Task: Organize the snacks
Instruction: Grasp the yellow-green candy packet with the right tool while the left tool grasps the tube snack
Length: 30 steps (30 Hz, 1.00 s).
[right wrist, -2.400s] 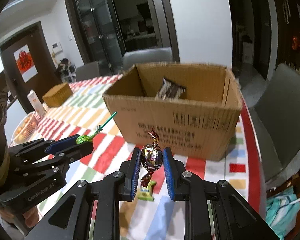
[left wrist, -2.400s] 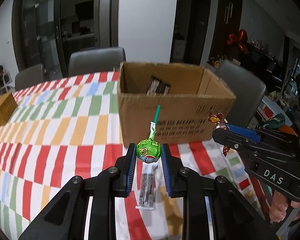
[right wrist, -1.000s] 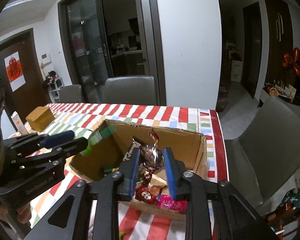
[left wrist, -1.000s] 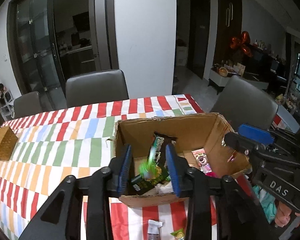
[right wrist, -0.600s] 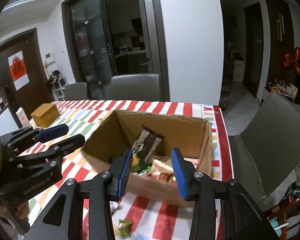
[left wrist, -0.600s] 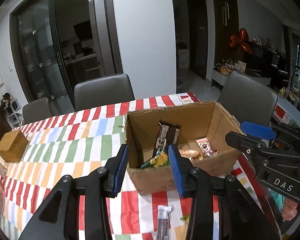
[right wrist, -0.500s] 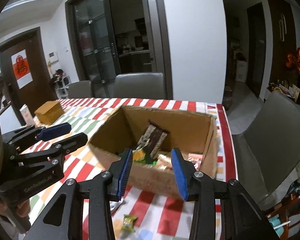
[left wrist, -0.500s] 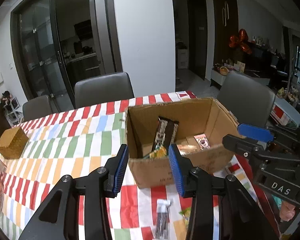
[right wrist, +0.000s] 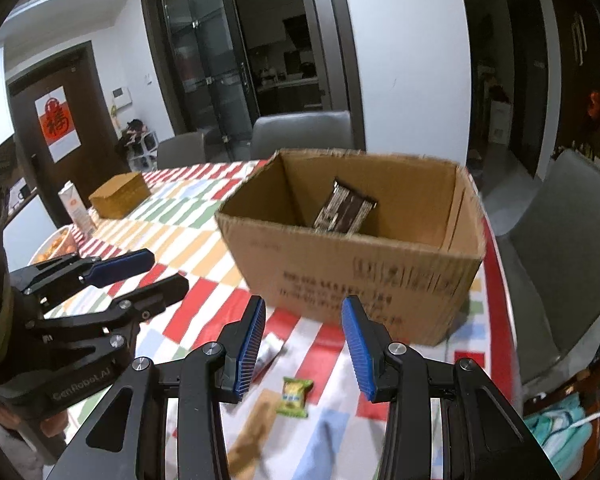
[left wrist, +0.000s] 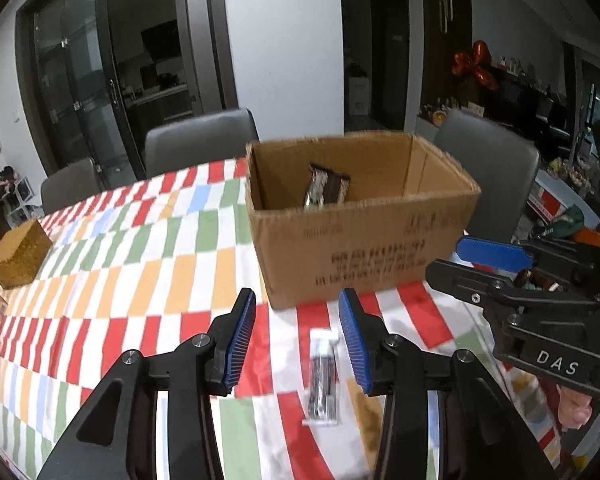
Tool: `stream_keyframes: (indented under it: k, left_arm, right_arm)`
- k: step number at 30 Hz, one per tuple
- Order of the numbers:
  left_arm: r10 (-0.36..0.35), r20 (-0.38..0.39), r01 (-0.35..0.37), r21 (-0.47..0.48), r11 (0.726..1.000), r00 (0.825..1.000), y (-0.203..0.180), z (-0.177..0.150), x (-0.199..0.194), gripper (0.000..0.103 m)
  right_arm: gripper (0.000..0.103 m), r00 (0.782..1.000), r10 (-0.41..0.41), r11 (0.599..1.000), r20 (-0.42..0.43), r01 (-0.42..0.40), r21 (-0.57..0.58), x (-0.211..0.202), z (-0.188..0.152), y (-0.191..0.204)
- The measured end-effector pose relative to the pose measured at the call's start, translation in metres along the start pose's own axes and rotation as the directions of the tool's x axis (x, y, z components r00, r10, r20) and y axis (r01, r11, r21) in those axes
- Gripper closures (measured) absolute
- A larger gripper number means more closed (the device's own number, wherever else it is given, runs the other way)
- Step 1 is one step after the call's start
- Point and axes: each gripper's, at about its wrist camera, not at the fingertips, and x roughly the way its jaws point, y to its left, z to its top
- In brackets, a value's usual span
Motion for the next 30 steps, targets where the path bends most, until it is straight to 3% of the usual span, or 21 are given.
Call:
stream_keyframes:
  k: [10,19,30]
  left_arm:
    - [-0.026,-0.102,0.025,-0.004,1.000,0.994,0.000,-0.038,0.026,0.060]
    - [-0.076,-0.177,0.076,-0.010,0.997,0.981,0.003,-0.062,0.051,0.061]
    - [-0.105,-0.256,0.109,0.000,0.994,0.961,0.000,-0.077,0.084,0.061]
  right_arm:
    - [0.062,0.993,0.016,1.000,-0.120,-0.016,0.003,0.031,-0.033,0.010]
    - [0.062,0.970,0.035,0.999,-0.242,-0.034,0.011,0.068,-0.060,0.014]
    - [0.067,0.947,0.038,0.999,-0.318,-0.033,0.020,0.106,-0.074,0.014]
